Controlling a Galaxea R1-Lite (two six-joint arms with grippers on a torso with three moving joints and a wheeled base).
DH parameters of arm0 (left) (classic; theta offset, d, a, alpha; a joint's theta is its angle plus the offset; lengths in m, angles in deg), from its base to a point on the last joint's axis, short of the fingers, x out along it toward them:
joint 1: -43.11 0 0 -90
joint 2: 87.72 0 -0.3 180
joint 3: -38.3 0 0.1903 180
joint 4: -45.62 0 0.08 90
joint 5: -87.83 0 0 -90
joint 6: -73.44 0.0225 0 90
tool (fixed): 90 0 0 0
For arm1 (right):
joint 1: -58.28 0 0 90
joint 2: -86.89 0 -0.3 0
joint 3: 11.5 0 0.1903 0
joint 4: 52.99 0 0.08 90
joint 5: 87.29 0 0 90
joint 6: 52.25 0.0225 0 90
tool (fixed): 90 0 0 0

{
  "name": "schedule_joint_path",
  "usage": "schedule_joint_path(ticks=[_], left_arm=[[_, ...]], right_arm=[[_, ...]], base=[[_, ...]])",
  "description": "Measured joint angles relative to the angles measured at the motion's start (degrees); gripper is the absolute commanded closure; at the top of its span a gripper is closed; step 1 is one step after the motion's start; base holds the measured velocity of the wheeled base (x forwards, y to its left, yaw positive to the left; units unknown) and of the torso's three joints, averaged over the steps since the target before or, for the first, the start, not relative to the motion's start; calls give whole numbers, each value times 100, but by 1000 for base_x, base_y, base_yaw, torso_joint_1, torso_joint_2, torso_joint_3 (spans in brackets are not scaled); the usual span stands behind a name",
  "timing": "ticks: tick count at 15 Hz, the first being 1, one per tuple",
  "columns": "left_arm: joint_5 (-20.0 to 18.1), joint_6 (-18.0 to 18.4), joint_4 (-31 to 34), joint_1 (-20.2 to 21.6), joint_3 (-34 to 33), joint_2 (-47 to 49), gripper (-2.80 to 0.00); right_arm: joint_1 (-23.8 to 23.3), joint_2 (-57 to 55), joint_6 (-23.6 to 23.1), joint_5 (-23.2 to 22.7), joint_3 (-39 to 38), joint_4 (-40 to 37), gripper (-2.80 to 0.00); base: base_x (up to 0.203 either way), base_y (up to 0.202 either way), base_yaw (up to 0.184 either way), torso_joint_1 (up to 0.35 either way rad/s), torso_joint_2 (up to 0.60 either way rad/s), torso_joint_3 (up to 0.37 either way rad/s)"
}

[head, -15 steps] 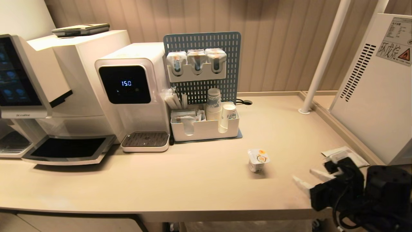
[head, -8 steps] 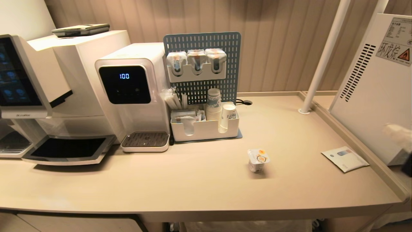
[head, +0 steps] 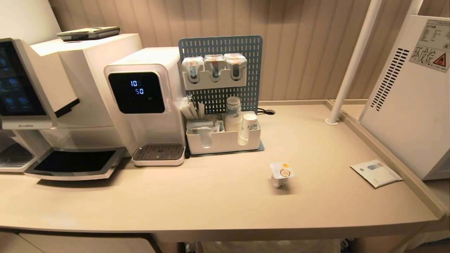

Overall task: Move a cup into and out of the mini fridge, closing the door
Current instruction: Close the freezer door

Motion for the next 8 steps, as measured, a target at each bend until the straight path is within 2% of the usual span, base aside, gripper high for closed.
schedule_joint_path(ticks=[2, 4, 6, 8], left_arm=[[0, 2, -2, 0, 0, 0, 0], [0, 2, -2, 0, 0, 0, 0], [-2, 0, -1, 0, 0, 0, 0], [0, 2, -2, 0, 0, 0, 0]], right_arm=[[-51, 644, 382, -226, -109, -325, 0], [-70, 949, 846, -138, -720, 186, 0], [-78, 1076, 728, 11, -1841, 1114, 0], [-83, 1135, 376, -2, -3250, 2266, 0]], base=[[0, 0, 0, 0, 0, 0], [0, 0, 0, 0, 0, 0], [0, 0, 0, 0, 0, 0], [0, 0, 0, 0, 0, 0]])
